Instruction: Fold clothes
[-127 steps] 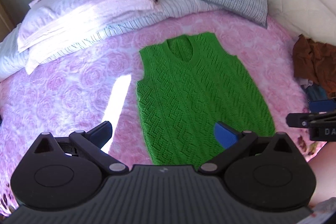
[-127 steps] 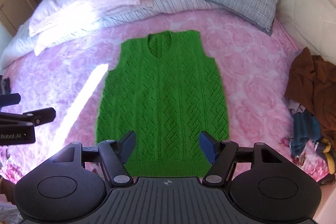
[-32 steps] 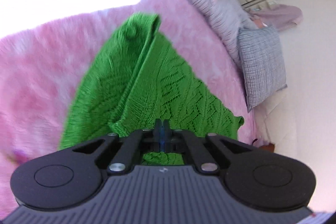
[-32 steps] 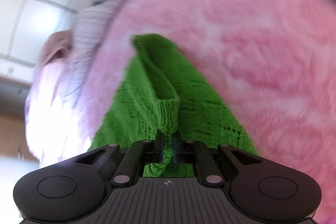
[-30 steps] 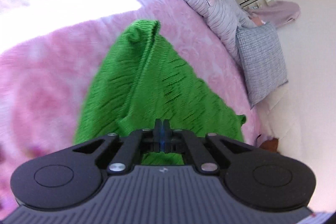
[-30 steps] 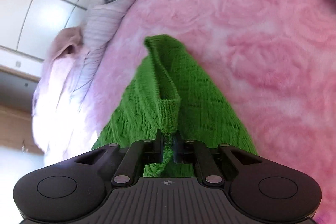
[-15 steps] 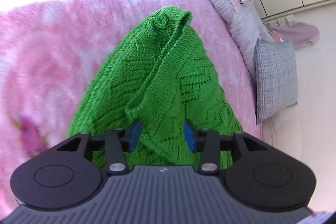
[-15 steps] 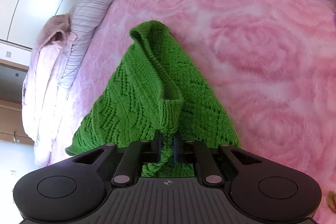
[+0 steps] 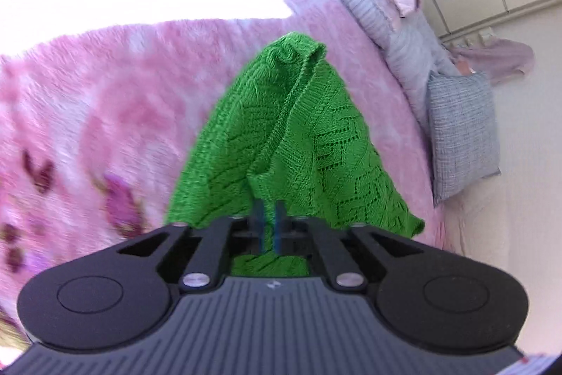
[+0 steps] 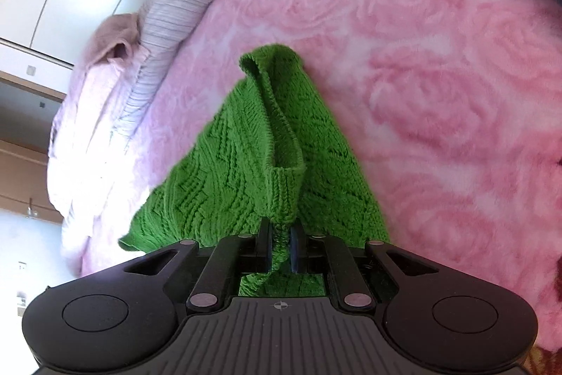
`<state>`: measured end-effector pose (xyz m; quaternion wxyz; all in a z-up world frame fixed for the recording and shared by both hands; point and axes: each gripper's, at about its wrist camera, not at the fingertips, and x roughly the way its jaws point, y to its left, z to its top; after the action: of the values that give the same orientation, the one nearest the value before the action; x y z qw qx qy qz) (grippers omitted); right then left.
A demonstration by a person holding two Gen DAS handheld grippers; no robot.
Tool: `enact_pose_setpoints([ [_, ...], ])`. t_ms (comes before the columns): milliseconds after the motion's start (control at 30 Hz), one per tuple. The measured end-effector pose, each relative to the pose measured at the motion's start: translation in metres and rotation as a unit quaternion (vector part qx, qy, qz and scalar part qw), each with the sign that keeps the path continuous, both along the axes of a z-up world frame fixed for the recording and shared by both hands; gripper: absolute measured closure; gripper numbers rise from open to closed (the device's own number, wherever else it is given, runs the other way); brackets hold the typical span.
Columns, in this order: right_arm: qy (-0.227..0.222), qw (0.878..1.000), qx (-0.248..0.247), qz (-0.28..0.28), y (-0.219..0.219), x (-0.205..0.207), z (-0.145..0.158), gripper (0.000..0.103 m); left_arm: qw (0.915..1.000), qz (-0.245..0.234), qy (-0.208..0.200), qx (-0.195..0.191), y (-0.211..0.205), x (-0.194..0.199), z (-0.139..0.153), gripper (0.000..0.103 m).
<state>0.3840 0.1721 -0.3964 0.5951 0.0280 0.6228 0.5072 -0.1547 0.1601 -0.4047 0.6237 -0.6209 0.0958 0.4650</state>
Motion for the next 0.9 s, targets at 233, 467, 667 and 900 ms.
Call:
enact_pose_setpoints([
  [233,-0.001,1.000,-0.006,-0.007,0.003,0.000,-0.005,0.097,0.9993,0.020,0.003,-0.033,0.025,0.030,-0.033,0.067],
  [467,-0.010,1.000,0.000,0.000,0.005,0.002,-0.001,0.097,0.9999,0.007,0.009,0.004,0.023,0.027,-0.020,0.098],
  [667,-0.008,1.000,0.021,0.011,-0.018,0.005,0.015,0.097,0.9983,-0.022,0.032,0.044,-0.022,0.010,0.014,0.098],
  [900,0.004,1.000,-0.003,0.022,-0.049,0.002,0.003,0.098,0.9975,-0.026,0.055,0.037,-0.052,0.001,0.014,0.098],
])
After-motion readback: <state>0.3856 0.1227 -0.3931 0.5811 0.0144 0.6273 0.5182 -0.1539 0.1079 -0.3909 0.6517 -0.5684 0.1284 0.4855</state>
